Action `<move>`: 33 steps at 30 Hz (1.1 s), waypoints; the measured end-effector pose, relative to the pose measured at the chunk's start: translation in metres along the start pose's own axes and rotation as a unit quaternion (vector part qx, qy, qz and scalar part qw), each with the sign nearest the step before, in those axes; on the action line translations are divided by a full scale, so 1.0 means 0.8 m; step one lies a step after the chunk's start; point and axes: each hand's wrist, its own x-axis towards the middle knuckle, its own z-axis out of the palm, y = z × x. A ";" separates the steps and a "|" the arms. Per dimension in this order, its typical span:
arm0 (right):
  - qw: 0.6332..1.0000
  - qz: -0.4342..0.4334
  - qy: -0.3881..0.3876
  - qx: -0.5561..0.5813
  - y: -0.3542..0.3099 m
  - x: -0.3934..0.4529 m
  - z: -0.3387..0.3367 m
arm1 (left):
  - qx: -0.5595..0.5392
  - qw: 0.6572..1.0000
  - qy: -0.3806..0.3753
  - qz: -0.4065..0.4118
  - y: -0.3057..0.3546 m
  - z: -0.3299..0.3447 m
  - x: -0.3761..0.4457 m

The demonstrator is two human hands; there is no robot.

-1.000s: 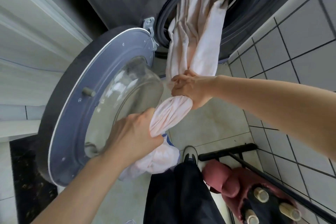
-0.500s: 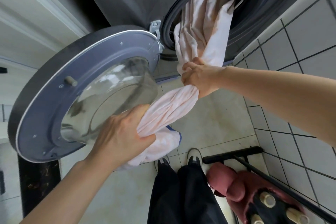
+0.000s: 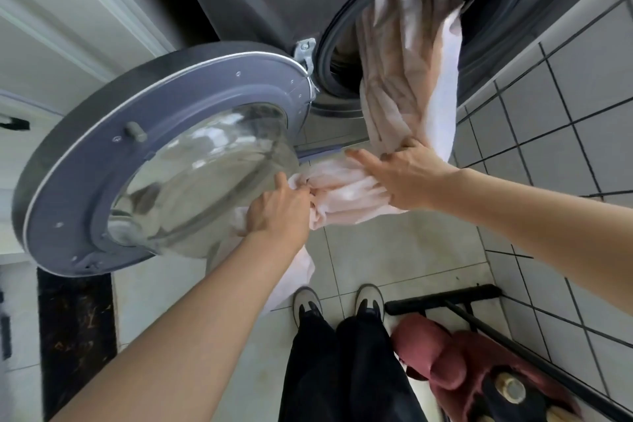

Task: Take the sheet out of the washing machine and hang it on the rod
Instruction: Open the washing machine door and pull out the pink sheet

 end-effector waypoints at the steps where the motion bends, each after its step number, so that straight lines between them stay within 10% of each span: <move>1: 1.000 -0.017 0.007 -0.003 -0.005 -0.006 0.000 | -0.007 1.000 -0.005 0.001 0.000 0.002 0.004; 9: 0.997 0.016 0.068 0.017 -0.043 -0.019 0.002 | -0.087 0.988 0.076 0.097 0.018 0.017 -0.012; 20: 0.895 0.024 0.054 0.443 -0.067 -0.051 -0.019 | -0.078 0.982 0.123 0.121 0.022 0.026 -0.014; 27: 0.987 -0.077 -0.078 0.120 -0.011 -0.040 -0.008 | -0.064 0.975 0.154 0.148 0.008 0.032 -0.036; 33: 0.977 -0.187 -0.100 -0.020 -0.002 0.015 -0.015 | -0.094 0.924 0.283 0.239 -0.012 0.043 -0.052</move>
